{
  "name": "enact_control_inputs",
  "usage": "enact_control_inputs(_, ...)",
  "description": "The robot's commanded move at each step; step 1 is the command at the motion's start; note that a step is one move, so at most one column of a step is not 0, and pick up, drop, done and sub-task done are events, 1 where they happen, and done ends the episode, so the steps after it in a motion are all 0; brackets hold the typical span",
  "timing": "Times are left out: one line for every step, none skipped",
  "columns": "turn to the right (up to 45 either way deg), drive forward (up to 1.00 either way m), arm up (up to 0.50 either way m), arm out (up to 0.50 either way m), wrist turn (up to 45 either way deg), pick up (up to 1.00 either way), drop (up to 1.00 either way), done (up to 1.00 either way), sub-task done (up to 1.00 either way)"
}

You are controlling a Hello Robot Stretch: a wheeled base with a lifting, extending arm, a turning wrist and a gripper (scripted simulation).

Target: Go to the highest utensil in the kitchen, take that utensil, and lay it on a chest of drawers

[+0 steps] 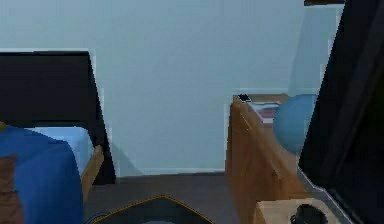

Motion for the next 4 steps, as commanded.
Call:
enact_control_inputs(0.0,0.65,0.00,0.00,0.0,0.00,0.00,0.00,0.00)
enact_control_inputs(12.0,0.00,0.00,0.00,0.0,0.00,0.00,0.00,0.00)
enact_control_inputs(0.0,0.50,0.00,0.00,0.0,0.00,0.00,0.00,0.00)
enact_control_inputs(45.0,0.00,0.00,0.00,0.0,0.00,0.00,0.00,0.00)
